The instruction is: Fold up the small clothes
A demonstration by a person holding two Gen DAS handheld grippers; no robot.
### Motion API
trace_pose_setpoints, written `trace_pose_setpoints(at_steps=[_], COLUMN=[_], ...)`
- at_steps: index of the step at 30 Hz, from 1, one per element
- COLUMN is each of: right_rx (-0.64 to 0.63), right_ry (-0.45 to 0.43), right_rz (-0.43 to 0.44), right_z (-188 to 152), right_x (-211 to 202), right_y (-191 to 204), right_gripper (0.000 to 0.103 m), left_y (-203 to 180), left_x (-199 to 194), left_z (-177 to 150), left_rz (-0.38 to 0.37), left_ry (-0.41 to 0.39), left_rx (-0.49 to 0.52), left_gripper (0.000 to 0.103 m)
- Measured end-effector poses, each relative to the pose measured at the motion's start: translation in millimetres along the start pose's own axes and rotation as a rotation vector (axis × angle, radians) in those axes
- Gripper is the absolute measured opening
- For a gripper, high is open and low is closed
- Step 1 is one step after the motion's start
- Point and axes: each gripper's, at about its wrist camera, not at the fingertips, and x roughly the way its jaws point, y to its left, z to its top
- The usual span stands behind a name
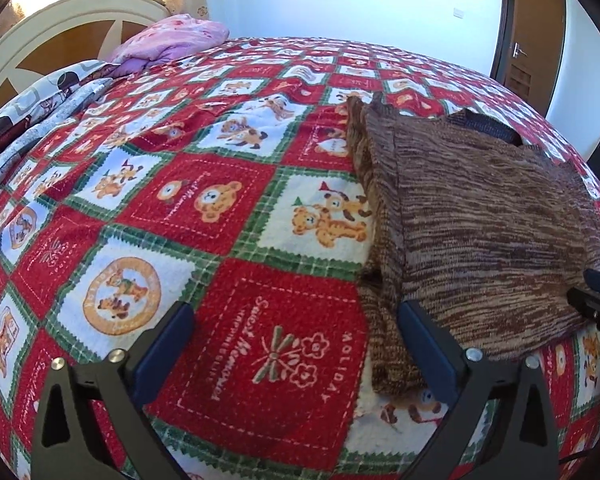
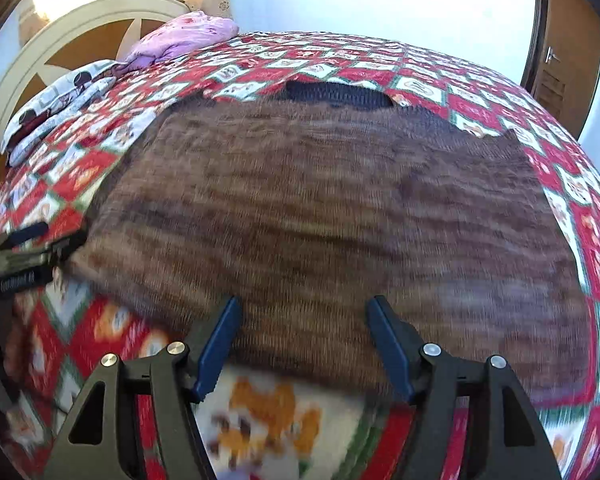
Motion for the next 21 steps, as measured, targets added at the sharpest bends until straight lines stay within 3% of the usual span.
trace_pose_setpoints(at_steps=[3, 7, 9, 12, 15, 17, 21], right_rx=[-0.006, 0.03, 0.011, -0.049, -0.071, -0.097, -0.079], right_ry=[-0.004, -0.01, -0.056, -0.053, 0.006, -0.029, -0.02], right_rz=[0.013, 0.042, 0.056, 0.075, 0.079, 0.04, 0.055], right_z=[-7.4, 11.7, 23.6, 32.5, 25.4, 15.0, 5.8], right_x=[-7.6, -14.8, -18.5, -7.0, 13.2, 12.3, 7.1], right_y=[-2.2, -7.5, 6.0, 34.7, 53.4, 59.6, 56.0], right_gripper=[0.067, 0.067, 0.067, 0.067, 0.068, 0.068, 0.068], left_y=[-0.5, -0.4, -0.1, 0.0, 1.1, 1.8, 1.6], left_x=[-3.8, -3.7, -3.9, -4.6, -4.6, -4.7, -5.3], left_z=[-5.4, -5.5, -5.3, -5.6, -6.0, -6.5, -8.2], left_rz=[0.006, 0.008, 0.008, 0.012, 0.009, 0.006, 0.004], left_ry=[-0.018, -0.022, -0.024, -0.026, -0.026, -0.026, -0.03], left_rx=[0.013, 0.01, 0.01, 0.01, 0.008, 0.008, 0.01], left_gripper=[0.103, 0.103, 0.103, 0.103, 0.103, 0.103, 0.103])
